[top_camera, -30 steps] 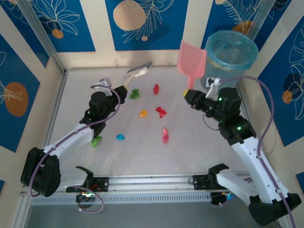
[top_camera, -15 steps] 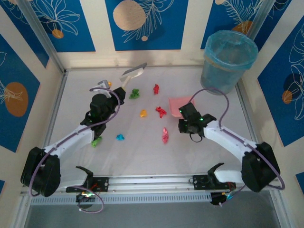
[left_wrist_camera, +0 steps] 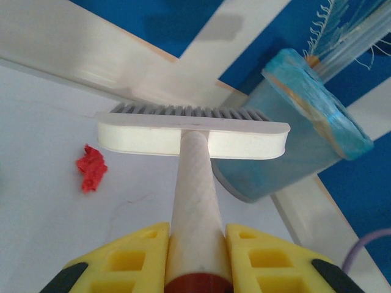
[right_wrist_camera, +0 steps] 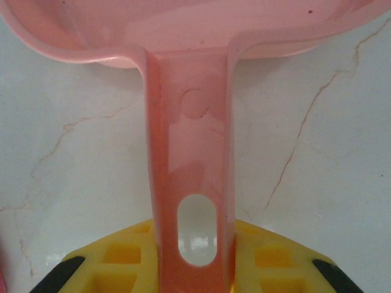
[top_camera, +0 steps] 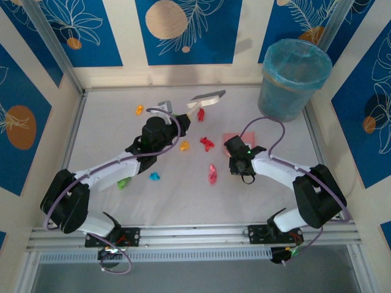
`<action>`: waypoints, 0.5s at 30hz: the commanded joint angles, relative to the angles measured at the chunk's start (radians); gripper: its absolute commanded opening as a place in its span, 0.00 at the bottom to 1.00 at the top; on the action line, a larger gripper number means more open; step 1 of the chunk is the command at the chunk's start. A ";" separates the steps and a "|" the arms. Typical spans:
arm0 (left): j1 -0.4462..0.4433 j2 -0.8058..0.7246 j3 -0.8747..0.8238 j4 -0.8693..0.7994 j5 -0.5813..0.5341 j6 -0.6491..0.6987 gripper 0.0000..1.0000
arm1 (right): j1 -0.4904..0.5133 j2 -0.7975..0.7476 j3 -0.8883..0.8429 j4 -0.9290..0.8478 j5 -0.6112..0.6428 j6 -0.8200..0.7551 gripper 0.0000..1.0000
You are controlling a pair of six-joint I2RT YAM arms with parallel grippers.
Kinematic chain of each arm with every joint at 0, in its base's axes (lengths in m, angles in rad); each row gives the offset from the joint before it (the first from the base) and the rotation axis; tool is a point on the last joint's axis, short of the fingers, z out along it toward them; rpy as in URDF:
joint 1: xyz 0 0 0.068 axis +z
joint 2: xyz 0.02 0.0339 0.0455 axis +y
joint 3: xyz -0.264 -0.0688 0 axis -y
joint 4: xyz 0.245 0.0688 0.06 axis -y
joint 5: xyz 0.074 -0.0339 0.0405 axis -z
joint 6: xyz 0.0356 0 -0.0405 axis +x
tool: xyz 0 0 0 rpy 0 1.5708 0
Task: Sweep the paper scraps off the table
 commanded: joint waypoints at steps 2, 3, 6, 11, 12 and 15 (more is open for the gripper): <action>-0.051 -0.068 0.050 -0.095 -0.046 0.041 0.00 | -0.016 -0.058 -0.022 -0.009 0.050 0.040 0.00; -0.066 -0.094 0.052 -0.142 -0.062 0.047 0.00 | -0.024 -0.082 -0.036 0.000 0.043 0.044 0.00; -0.108 -0.174 0.048 -0.305 -0.102 0.048 0.00 | -0.066 -0.150 -0.073 0.023 -0.005 0.049 0.00; -0.176 -0.327 0.037 -0.644 -0.154 0.053 0.00 | -0.153 -0.259 -0.139 0.065 -0.099 0.055 0.00; -0.194 -0.357 0.040 -0.718 -0.151 0.055 0.00 | -0.171 -0.279 -0.150 0.070 -0.119 0.058 0.00; -0.237 -0.431 0.056 -0.899 -0.106 0.071 0.00 | -0.211 -0.328 -0.176 0.083 -0.175 0.062 0.00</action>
